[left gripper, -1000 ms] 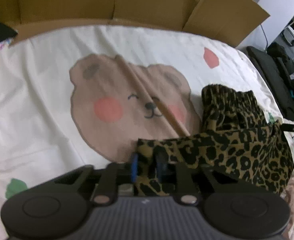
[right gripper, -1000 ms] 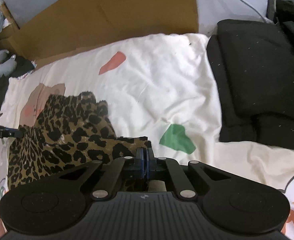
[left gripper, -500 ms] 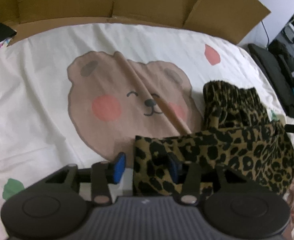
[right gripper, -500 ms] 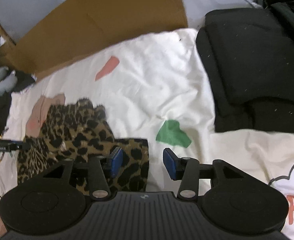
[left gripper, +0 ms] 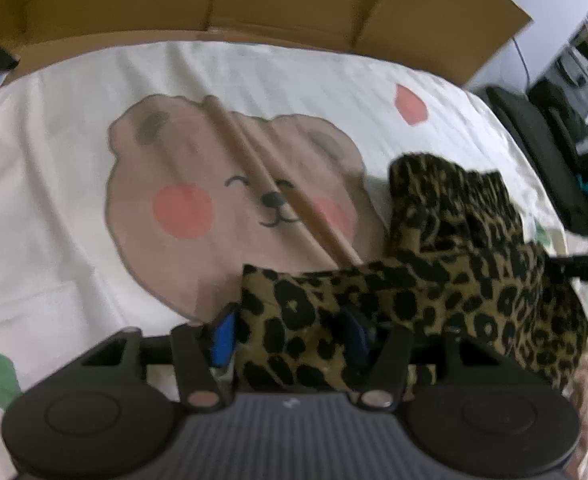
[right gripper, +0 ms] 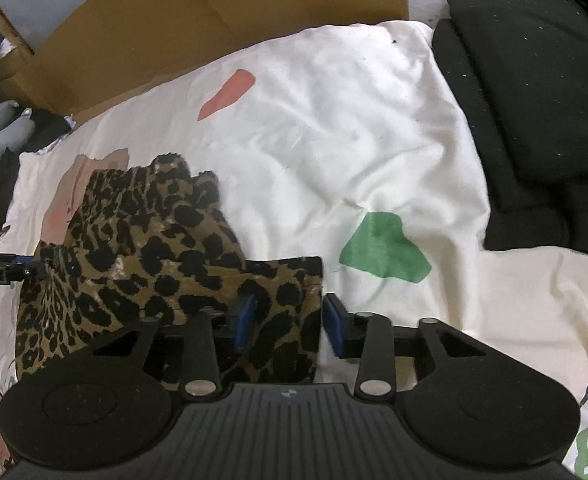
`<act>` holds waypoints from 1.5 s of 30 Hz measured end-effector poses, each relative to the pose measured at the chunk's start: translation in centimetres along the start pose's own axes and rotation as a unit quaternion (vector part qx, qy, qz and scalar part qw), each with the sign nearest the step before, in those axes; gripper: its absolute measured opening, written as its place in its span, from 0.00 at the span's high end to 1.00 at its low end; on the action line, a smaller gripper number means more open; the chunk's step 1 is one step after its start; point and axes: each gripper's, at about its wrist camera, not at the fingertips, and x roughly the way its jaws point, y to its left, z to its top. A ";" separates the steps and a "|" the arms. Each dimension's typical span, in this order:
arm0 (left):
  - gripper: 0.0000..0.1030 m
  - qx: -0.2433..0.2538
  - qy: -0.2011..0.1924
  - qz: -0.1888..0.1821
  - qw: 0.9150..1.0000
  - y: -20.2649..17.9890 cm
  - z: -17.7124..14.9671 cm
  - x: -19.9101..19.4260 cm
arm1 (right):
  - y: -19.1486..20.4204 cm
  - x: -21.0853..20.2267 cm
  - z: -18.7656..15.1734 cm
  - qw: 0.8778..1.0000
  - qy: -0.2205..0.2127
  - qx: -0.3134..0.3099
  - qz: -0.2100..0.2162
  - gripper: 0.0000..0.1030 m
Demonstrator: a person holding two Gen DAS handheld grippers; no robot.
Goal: Fold clothes
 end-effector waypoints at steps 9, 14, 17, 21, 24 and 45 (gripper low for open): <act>0.92 -0.054 -0.028 0.014 0.998 0.1 -0.2 -2.0 | -0.3 -2.6 0.0 0.998 -0.043 0.041 0.017 0.96; 0.92 -0.079 -0.056 0.016 0.995 0.3 -0.4 -4.9 | -0.2 -5.1 0.2 0.996 -0.065 0.055 0.027 0.96; 0.92 -0.081 -0.067 0.013 0.994 -0.1 -0.3 -6.3 | -0.1 -6.1 0.0 0.995 -0.074 0.061 0.030 0.96; 0.92 -0.078 -0.082 0.016 0.993 -0.9 0.1 -7.4 | 0.1 -7.3 0.0 0.994 -0.084 0.065 0.029 0.96; 0.92 -0.080 -0.088 0.017 0.993 -1.0 0.6 -7.8 | 0.2 -7.8 0.2 0.993 -0.089 0.068 0.028 0.96; 0.92 -0.083 -0.084 0.023 0.993 0.4 5.5 -4.1 | -0.6 -4.7 4.7 0.993 -0.083 0.088 0.010 0.96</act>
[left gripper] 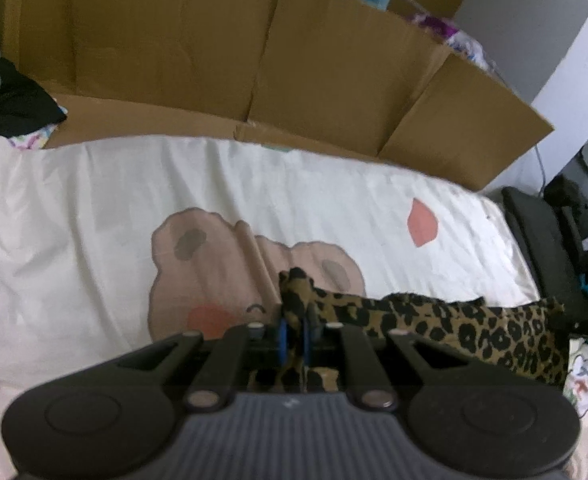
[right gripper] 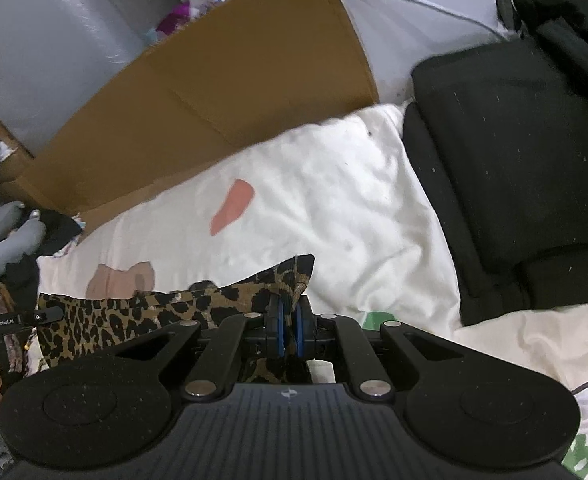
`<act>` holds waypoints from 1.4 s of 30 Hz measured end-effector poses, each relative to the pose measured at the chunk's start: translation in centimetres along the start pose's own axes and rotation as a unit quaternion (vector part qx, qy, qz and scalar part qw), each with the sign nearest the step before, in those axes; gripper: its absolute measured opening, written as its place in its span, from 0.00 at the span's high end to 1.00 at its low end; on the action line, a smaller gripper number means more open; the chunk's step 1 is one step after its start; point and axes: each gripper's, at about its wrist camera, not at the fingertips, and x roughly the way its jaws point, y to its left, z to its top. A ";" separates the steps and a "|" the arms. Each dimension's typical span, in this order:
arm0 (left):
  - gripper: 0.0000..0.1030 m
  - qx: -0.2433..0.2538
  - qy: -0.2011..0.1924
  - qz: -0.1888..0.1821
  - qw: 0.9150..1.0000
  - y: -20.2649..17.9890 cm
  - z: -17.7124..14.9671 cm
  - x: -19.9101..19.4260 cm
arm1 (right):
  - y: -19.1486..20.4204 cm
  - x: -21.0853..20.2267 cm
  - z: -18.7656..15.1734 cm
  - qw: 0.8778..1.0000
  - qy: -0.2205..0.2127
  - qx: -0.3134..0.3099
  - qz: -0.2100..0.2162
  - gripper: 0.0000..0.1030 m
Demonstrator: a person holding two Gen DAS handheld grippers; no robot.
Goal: Fold clothes
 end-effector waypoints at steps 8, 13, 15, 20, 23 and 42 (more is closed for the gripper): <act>0.92 0.004 0.020 0.004 1.000 0.6 0.5 2.7 | -0.4 2.2 0.3 1.000 0.015 -0.006 -0.008 0.96; 0.92 0.011 0.023 -0.002 1.000 0.7 1.0 3.7 | -0.9 3.2 0.7 1.000 0.025 -0.006 -0.014 0.96; 0.92 0.016 0.025 0.001 1.000 0.8 1.0 4.5 | -1.2 3.8 0.6 0.999 0.029 -0.005 -0.017 0.96; 0.90 0.014 0.037 0.007 0.999 0.9 0.7 6.6 | -1.5 5.6 0.8 0.999 0.040 -0.002 -0.028 0.94; 0.84 0.019 0.036 0.017 0.999 0.5 0.8 6.8 | -1.7 6.5 0.9 0.998 0.045 0.001 -0.036 0.88; 0.45 0.084 -0.009 -0.019 0.996 -9.2 -2.4 0.5 | 5.0 2.0 -2.2 0.995 -0.018 -0.097 -0.010 0.59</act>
